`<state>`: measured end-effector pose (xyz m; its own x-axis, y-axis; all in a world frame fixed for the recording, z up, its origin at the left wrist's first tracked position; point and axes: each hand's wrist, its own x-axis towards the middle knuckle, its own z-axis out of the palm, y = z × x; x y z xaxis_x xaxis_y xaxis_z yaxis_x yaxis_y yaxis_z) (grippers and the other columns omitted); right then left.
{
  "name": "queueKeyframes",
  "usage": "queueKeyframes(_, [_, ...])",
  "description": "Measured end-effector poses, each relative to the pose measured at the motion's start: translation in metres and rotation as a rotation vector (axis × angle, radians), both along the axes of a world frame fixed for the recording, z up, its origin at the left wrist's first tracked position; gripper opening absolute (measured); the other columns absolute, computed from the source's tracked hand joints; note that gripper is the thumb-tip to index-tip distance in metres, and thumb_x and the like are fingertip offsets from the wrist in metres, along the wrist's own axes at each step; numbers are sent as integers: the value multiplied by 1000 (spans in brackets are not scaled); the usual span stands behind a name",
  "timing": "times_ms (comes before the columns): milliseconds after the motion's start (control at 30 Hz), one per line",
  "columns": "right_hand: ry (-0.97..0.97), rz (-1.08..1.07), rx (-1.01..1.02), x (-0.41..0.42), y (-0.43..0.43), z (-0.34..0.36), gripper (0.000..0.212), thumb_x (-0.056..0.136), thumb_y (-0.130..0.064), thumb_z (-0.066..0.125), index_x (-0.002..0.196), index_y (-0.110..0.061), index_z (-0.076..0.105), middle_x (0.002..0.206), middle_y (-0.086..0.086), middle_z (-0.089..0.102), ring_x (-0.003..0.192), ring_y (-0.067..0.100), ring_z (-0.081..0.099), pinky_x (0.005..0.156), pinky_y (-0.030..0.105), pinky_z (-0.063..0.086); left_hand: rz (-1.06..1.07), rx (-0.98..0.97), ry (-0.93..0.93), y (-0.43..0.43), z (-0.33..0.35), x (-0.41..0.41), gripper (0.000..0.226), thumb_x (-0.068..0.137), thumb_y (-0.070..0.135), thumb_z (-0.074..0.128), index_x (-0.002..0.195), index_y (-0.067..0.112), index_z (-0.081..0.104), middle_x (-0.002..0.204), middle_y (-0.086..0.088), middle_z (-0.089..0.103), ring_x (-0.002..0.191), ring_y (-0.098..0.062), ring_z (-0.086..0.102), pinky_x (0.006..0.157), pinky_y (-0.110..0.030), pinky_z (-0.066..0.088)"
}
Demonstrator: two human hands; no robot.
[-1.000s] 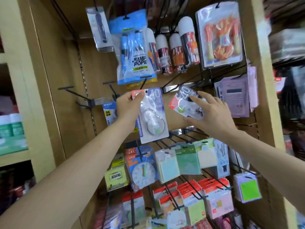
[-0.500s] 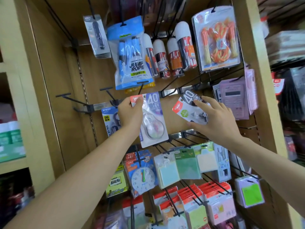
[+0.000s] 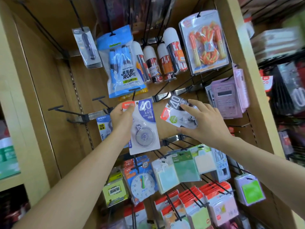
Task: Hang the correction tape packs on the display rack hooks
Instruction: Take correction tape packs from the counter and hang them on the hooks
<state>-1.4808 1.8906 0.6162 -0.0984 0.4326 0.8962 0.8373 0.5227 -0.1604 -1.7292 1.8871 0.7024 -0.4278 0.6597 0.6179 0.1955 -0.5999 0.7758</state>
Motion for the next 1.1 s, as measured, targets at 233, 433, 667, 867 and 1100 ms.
queueKeyframes(233, [13,-5,-41,-3,18,-9,77,80,-68,65,145,-34,43,153,0,41,132,29,43,105,51,36,16,58,130,-2,12,3,9,98,20,64,99,28,68,105,0,74,100,-18,72,84,-36,60])
queueKeyframes(433, [-167,26,-310,-8,53,-13,74,77,-68,64,142,-38,47,140,-7,48,120,25,49,100,46,39,-30,80,153,-1,13,2,18,97,13,66,94,31,68,113,0,73,104,-17,71,88,-36,60])
queueKeyframes(667, [-219,107,-404,-8,67,-16,55,73,-66,67,123,-41,65,115,-16,67,92,14,63,75,38,57,-52,81,177,0,17,-7,14,97,15,66,99,29,69,108,4,73,93,-10,73,73,-28,61])
queueKeyframes(867, [-225,145,-496,-8,74,-18,51,77,-65,69,119,-37,68,109,-14,70,88,12,63,67,30,55,15,182,286,4,22,-2,19,98,15,63,98,33,61,119,-3,67,106,-18,69,85,-40,61])
queueKeyframes(1100, [-123,97,-277,-7,75,-29,60,71,-70,67,121,-38,65,115,-18,68,93,10,62,74,38,57,157,317,347,9,6,-3,14,98,13,61,99,23,70,89,26,63,90,7,58,84,-29,52])
